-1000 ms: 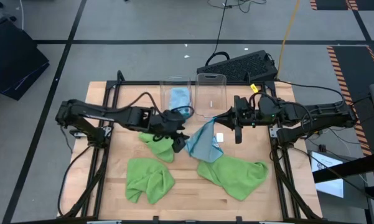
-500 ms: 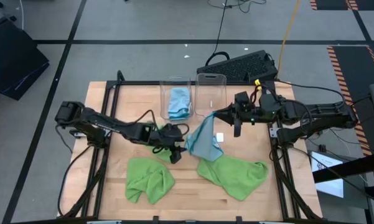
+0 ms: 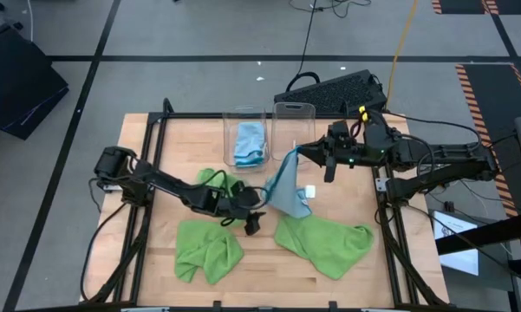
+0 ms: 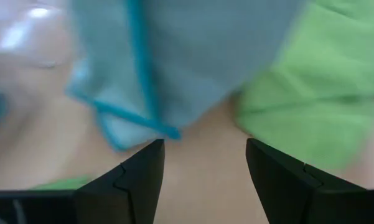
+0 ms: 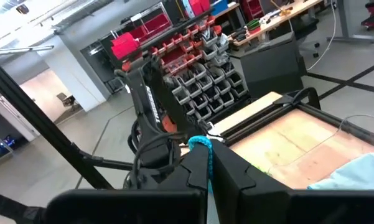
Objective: Fold microfiber towels
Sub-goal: Fold the blue microfiber towel
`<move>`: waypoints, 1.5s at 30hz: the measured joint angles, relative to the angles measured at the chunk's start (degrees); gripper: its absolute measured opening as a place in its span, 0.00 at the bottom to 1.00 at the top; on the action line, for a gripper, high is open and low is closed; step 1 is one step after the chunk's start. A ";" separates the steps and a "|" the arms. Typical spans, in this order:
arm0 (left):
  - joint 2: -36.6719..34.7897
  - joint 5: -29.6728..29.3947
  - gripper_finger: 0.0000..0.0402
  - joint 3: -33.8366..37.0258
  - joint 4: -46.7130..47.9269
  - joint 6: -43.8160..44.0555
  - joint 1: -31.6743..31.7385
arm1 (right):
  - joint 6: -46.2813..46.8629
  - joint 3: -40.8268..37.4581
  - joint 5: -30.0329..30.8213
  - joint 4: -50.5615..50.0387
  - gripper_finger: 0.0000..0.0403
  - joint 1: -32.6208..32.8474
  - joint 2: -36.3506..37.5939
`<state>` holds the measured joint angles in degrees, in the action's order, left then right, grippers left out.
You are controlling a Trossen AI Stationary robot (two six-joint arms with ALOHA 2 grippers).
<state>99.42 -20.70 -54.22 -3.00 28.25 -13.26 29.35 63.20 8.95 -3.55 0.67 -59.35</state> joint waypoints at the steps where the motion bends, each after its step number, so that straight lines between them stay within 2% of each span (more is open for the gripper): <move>1: 0.26 -2.42 0.57 0.02 -0.24 0.97 0.03 | -0.01 0.00 -0.03 0.00 0.00 0.00 0.00; 3: 0.68 -6.17 0.57 -0.16 -0.99 2.39 0.48 | -0.01 0.00 -0.16 -0.13 0.00 0.04 -0.02; 5: 0.85 -7.20 0.59 0.00 -1.35 1.97 1.12 | -0.01 0.00 -0.39 -0.07 0.00 0.04 0.00; 12: 3.92 -7.26 0.72 -0.09 -4.73 -1.36 3.84 | -0.20 0.00 -1.79 -0.09 0.00 0.09 0.00; 16: 5.99 -5.31 0.71 -0.12 -8.88 -0.77 5.19 | -0.08 0.00 -3.07 0.24 0.00 0.07 0.00; 20: 8.58 -4.78 0.65 -0.20 -13.01 -0.56 5.95 | -0.03 0.00 -4.57 0.26 0.00 0.17 -0.02; 38: 10.01 -6.03 0.30 -0.06 -9.27 9.76 6.04 | -0.18 0.00 -4.70 -0.07 0.00 0.17 -0.02; 42: 10.01 -6.15 0.19 -0.06 -9.05 10.92 5.77 | -0.20 0.00 -4.70 -0.25 0.00 0.17 -0.02; 45: 9.84 -5.04 0.07 -0.06 -9.01 10.98 5.22 | -0.20 0.02 -4.74 -1.45 0.00 0.17 -0.02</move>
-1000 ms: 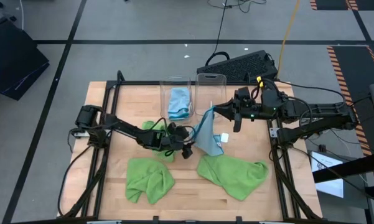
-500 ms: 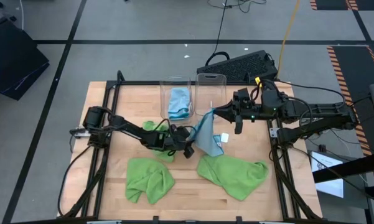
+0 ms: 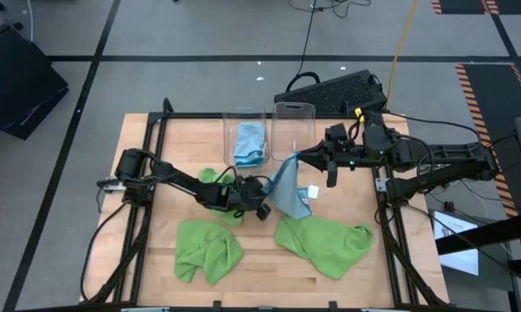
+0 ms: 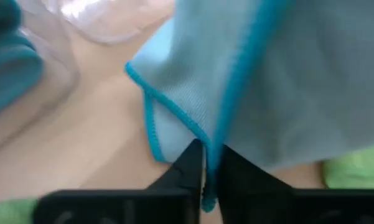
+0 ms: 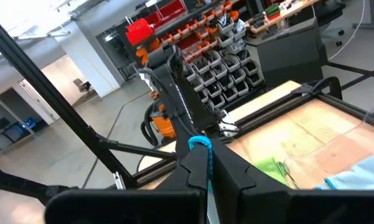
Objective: Fold microfiber towels
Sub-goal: Fold the blue microfiber towel
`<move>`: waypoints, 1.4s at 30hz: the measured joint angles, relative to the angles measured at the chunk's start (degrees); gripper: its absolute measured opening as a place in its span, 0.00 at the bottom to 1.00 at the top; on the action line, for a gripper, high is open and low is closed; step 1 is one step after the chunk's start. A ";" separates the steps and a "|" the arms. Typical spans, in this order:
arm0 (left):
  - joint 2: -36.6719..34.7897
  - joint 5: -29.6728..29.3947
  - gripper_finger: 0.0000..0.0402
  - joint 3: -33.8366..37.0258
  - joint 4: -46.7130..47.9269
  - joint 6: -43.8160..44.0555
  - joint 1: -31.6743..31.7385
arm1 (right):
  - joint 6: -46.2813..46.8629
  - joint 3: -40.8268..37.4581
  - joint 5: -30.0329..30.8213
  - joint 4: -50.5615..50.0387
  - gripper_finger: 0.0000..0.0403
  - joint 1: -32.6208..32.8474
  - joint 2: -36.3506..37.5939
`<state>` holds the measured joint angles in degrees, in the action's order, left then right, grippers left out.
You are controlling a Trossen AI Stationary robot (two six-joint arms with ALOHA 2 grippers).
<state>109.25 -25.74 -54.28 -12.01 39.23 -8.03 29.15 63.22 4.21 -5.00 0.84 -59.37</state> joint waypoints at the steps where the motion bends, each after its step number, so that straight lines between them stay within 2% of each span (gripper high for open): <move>1: -0.52 0.89 0.04 0.02 0.48 0.14 -0.23 | -0.01 0.00 -0.03 -0.36 0.00 0.00 0.00; 4: -2.88 4.08 0.02 -0.06 -0.04 0.14 -0.46 | 0.02 0.01 -2.11 -1.08 0.00 -0.03 0.07; 9: -9.81 9.16 0.01 -0.02 5.65 1.48 -0.73 | 2.49 0.02 -4.57 -3.55 0.00 -0.13 1.00; 18: -27.79 9.24 0.01 -0.02 21.17 -1.01 -3.98 | 5.30 0.04 -4.53 -3.75 0.00 -0.09 4.87; 23: -36.62 9.28 0.00 0.02 22.68 -4.45 -4.55 | 7.69 0.04 -3.82 4.19 0.00 -0.08 4.22; 27: -43.84 9.20 0.00 -0.02 22.71 -9.37 -4.38 | 7.96 0.04 2.22 9.04 0.00 0.02 2.26; 34: -55.24 7.49 0.00 -0.02 24.46 -14.85 -3.64 | 12.16 0.02 3.46 9.03 0.00 0.02 3.45; 38: -59.56 9.97 0.00 -0.02 26.86 -15.32 -3.52 | 12.59 0.02 4.75 8.03 0.00 0.01 3.89; 42: -62.01 12.31 0.00 -0.02 31.12 -14.62 -3.60 | 14.84 0.02 3.27 5.21 0.00 1.83 3.79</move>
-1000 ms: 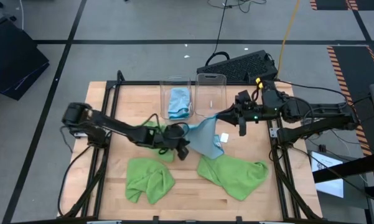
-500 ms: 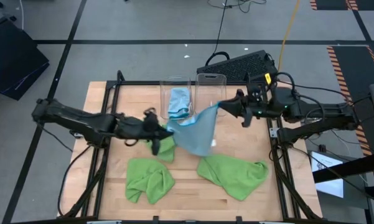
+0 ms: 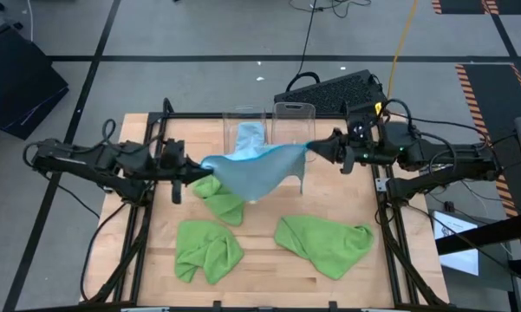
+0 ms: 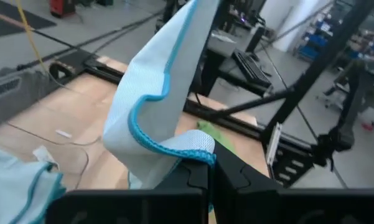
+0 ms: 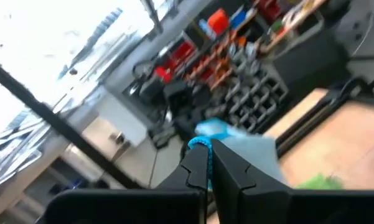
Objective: Fold microfiber towels
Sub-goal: Fold the blue microfiber towel
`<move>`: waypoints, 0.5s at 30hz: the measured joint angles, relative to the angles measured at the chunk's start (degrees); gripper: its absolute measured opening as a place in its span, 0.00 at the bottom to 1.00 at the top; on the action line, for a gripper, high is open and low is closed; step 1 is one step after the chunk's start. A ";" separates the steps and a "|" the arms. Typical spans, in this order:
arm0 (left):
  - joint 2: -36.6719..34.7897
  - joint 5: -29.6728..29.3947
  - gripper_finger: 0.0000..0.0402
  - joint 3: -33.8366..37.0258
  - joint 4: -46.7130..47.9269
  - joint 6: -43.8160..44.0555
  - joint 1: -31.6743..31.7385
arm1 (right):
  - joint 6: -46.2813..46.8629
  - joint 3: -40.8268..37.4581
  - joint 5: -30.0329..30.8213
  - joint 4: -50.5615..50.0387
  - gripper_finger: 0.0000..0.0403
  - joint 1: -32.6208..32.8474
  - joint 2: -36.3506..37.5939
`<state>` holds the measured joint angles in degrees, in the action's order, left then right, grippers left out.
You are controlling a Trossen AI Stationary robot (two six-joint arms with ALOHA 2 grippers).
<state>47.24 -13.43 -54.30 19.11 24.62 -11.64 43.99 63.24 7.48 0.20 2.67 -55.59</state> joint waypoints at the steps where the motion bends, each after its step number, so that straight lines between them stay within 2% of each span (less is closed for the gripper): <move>1: -0.20 0.62 0.00 0.00 0.53 0.11 -0.07 | 0.32 0.00 -0.02 -0.61 0.00 0.87 -0.36; 9: -0.01 1.72 0.00 0.00 3.43 1.01 -2.09 | 3.36 0.00 0.47 -2.19 0.00 7.71 -3.85; 15: -0.01 -0.72 0.00 0.02 2.10 -0.59 -1.70 | 2.54 0.00 6.76 -2.17 0.00 9.16 -4.63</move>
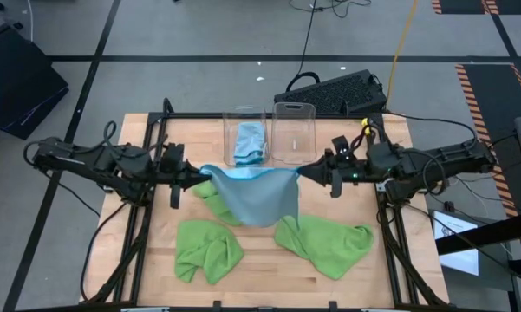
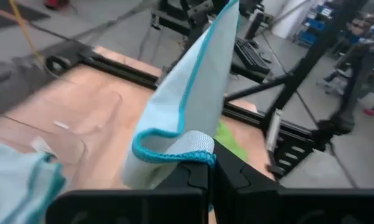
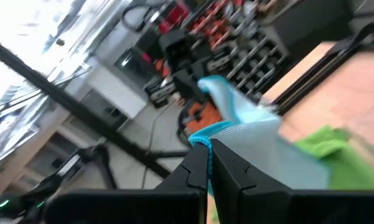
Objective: Fold microfiber towels
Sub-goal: Fold the blue microfiber towel
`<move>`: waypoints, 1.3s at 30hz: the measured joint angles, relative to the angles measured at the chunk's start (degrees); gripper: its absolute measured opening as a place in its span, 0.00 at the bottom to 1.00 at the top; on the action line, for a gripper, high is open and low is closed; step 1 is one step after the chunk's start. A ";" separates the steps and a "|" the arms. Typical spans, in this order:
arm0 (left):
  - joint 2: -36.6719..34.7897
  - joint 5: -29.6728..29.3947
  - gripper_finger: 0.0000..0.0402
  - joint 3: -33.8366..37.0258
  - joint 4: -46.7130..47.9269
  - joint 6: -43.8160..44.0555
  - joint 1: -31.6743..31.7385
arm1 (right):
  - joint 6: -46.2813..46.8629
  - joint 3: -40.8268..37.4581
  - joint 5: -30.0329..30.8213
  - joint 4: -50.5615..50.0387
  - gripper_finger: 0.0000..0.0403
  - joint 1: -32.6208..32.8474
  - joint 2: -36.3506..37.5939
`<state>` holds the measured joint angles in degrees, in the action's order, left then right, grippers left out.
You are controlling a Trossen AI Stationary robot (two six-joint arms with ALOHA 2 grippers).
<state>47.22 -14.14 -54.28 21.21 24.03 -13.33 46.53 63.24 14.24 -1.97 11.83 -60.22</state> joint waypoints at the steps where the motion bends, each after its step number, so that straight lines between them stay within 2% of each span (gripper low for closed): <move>1: 0.04 -0.89 0.00 0.00 -0.79 -1.10 0.34 | -0.65 0.00 1.31 0.04 0.00 -0.17 0.07; 6: -0.08 -3.10 0.00 0.00 -7.02 -4.09 3.32 | -3.72 0.00 6.34 0.84 0.00 -2.91 0.66; 16: 0.00 -4.53 0.00 0.00 -12.36 -4.91 8.06 | -6.04 0.00 4.44 0.78 0.00 -9.10 0.97; 20: 0.00 0.52 0.00 0.00 -10.15 -4.50 8.88 | -6.34 0.00 -1.64 0.24 0.00 -11.91 1.38; 23: 0.02 4.89 0.00 0.00 -6.94 -1.02 8.82 | -5.36 0.00 -7.38 -2.84 0.00 -12.81 1.81; 27: 0.02 14.25 0.00 0.00 -6.87 4.71 8.24 | -3.80 -0.04 -13.75 -9.74 0.00 -12.98 4.24; 31: -0.01 21.70 0.00 0.00 -11.55 6.17 6.92 | -3.70 -0.04 -14.31 -14.72 0.00 -13.00 8.54; 39: 0.77 21.37 0.00 -0.02 -8.38 4.37 6.78 | -0.53 -0.02 -12.38 -24.40 0.00 -13.00 15.59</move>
<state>47.99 7.23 -54.30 12.84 28.40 -6.55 46.01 63.22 1.86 -26.37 -1.17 -44.62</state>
